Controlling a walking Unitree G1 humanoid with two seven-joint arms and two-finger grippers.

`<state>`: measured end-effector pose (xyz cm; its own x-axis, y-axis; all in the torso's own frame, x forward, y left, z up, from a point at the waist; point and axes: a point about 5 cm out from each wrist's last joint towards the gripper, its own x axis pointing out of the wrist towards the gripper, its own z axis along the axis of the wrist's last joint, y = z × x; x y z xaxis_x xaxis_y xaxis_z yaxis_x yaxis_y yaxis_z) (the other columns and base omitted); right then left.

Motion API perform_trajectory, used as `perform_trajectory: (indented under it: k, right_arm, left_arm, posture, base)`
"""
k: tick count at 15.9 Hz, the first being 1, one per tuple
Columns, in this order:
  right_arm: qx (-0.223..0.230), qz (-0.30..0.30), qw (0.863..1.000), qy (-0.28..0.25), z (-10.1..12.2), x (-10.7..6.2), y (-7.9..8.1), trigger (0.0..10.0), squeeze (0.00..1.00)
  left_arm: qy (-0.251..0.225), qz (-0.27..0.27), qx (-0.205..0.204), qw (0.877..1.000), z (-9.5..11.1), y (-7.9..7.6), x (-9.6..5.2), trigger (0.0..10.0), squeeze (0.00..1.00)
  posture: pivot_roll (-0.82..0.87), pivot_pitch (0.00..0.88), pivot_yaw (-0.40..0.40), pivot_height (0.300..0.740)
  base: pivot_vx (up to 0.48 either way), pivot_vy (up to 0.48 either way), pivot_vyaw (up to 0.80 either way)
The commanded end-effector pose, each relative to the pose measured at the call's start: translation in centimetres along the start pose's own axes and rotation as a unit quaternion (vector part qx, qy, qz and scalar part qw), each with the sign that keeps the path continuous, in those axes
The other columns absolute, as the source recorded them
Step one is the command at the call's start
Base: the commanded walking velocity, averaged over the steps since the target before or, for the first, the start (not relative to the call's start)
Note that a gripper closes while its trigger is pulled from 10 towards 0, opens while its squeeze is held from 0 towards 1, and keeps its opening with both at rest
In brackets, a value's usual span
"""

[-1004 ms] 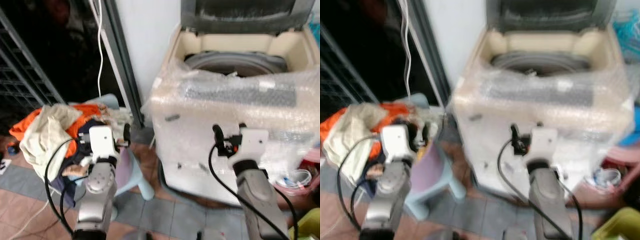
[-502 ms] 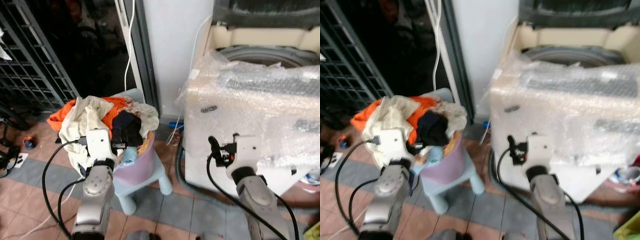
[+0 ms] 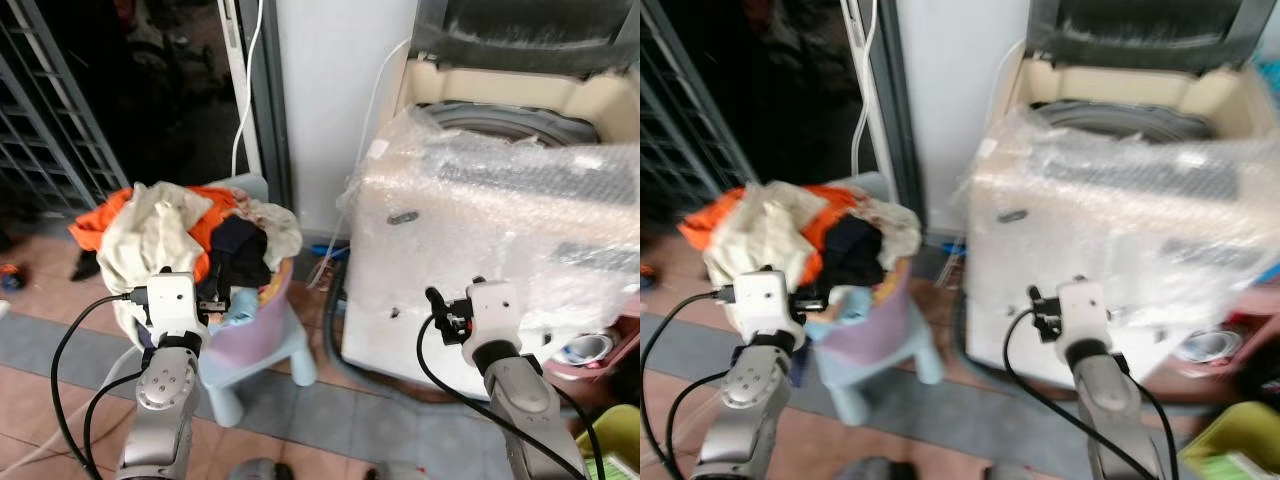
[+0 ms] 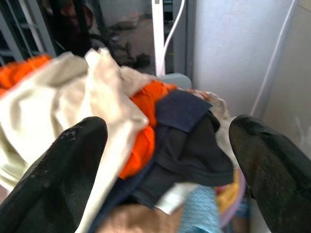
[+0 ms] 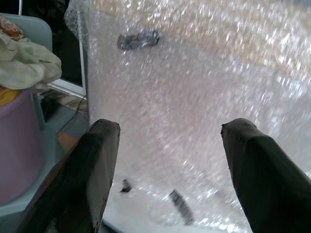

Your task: Clothes washing

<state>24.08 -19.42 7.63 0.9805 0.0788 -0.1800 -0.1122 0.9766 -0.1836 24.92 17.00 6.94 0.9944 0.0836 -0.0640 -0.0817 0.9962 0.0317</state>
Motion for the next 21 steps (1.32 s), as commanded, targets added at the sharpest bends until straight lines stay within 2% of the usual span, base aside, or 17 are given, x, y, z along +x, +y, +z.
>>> perform_trajectory:
  k: [1, 3, 5, 7, 10, 13, 18, 21]
  right_arm:
    - [-0.005, 0.013, 1.0, -0.005, 0.4, 0.9, -0.3, 10.0, 0.0]
    - [-0.011, 0.028, 1.0, -0.004, 0.7, 2.0, -0.1, 10.0, 0.0]
    - [-0.023, 0.037, 0.999, -0.016, 1.0, 2.4, 0.6, 10.0, 0.0]
    - [-0.034, 0.034, 0.998, -0.043, 1.3, 2.4, 1.2, 10.0, 0.0]
    - [-0.021, 0.0, 0.999, -0.039, 1.0, 2.7, 0.8, 10.0, 0.0]
    - [-0.021, 0.008, 0.998, -0.056, 1.7, 3.2, 1.1, 10.0, 0.0]
    - [-0.007, 0.018, 0.998, -0.064, 1.8, 2.7, 0.7, 10.0, 0.0]
    - [-0.014, 0.05, 0.996, -0.076, 2.3, 2.9, 1.4, 10.0, 0.0]
  left_arm:
    - [-0.002, 0.021, 0.0, 1.0, -0.1, 0.2, 0.1, 10.0, 0.0]
    - [0.005, 0.037, -0.002, 0.999, -0.3, 0.2, 0.0, 10.0, 0.0]
    - [0.006, 0.046, 0.001, 0.999, -0.5, 0.8, -0.3, 10.0, 0.0]
    - [0.026, 0.048, 0.012, 0.998, -1.3, 1.5, -0.6, 10.0, 0.0]
    - [0.024, 0.028, 0.01, 0.999, -1.3, 0.9, -0.1, 10.0, 0.0]
    - [0.021, 0.028, 0.002, 0.999, -0.8, 0.6, 0.7, 10.0, 0.0]
    - [0.033, 0.029, 0.006, 0.999, -1.5, 0.5, 0.0, 10.0, 0.0]
    - [0.028, 0.026, 0.007, 0.999, -1.2, 0.5, 0.1, 10.0, 0.0]
  posture:
    - [-0.03, 0.0, -0.05, 0.74]
    - [-0.01, 0.0, -0.077, 0.74]
    - [-0.01, 0.0, -0.031, 0.74]
    - [-0.03, 0.0, 0.028, 0.74]
    - [-0.04, 0.0, 0.046, 0.74]
    - [-0.05, 0.0, 0.048, 0.74]
    - [-0.07, 0.0, 0.068, 0.74]
    - [-0.07, 0.0, 0.076, 0.74]
  base:
    - [0.0, 0.0, 0.0]
    - [0.0, 0.0, 0.0]
    - [0.0, 0.0, 0.0]
    - [0.0, 0.0, 0.8]
    - [0.0, 0.0, 0.8]
    - [0.0, 0.0, 0.8]
    - [0.0, 0.0, 0.8]
    - [0.0, 0.0, 0.79]
